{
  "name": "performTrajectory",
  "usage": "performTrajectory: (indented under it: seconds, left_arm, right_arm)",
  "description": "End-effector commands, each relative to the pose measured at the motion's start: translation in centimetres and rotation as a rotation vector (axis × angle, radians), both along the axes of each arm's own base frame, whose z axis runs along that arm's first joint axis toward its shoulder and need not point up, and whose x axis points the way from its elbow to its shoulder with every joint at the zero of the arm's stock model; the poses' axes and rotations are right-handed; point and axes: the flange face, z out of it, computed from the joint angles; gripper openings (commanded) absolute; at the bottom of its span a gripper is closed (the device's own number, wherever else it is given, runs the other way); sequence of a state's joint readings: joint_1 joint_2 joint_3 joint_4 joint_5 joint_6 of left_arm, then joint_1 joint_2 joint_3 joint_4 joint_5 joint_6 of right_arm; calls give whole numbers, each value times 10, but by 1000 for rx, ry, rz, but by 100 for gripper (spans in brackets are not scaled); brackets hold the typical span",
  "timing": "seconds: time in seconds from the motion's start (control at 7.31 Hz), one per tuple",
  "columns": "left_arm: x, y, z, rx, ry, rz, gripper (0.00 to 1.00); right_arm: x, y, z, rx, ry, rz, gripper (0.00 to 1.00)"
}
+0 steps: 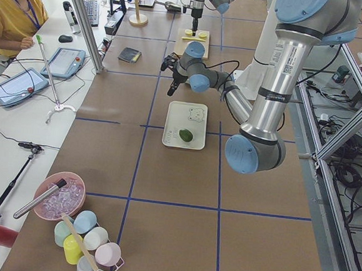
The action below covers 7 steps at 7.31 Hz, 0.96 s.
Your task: Put spoon and bun in bowl
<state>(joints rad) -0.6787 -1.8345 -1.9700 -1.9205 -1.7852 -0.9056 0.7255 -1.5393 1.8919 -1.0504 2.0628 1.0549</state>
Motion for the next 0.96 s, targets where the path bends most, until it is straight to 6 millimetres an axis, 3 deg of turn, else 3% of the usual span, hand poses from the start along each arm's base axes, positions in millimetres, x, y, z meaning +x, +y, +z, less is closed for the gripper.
performTrajectory:
  seconds: [0.0, 0.41, 0.82]
  left_arm:
    - [-2, 1, -2, -1, 7, -3, 88]
    - [-4, 3, -7, 5, 15, -6, 92]
    - [-7, 5, -9, -1, 23, -13, 92]
  right_arm:
    - [-46, -15, -32, -34, 87, 6, 98]
    - [-63, -12, -9, -36, 147, 10, 97]
    - [-72, -8, -3, -42, 159, -4, 81]
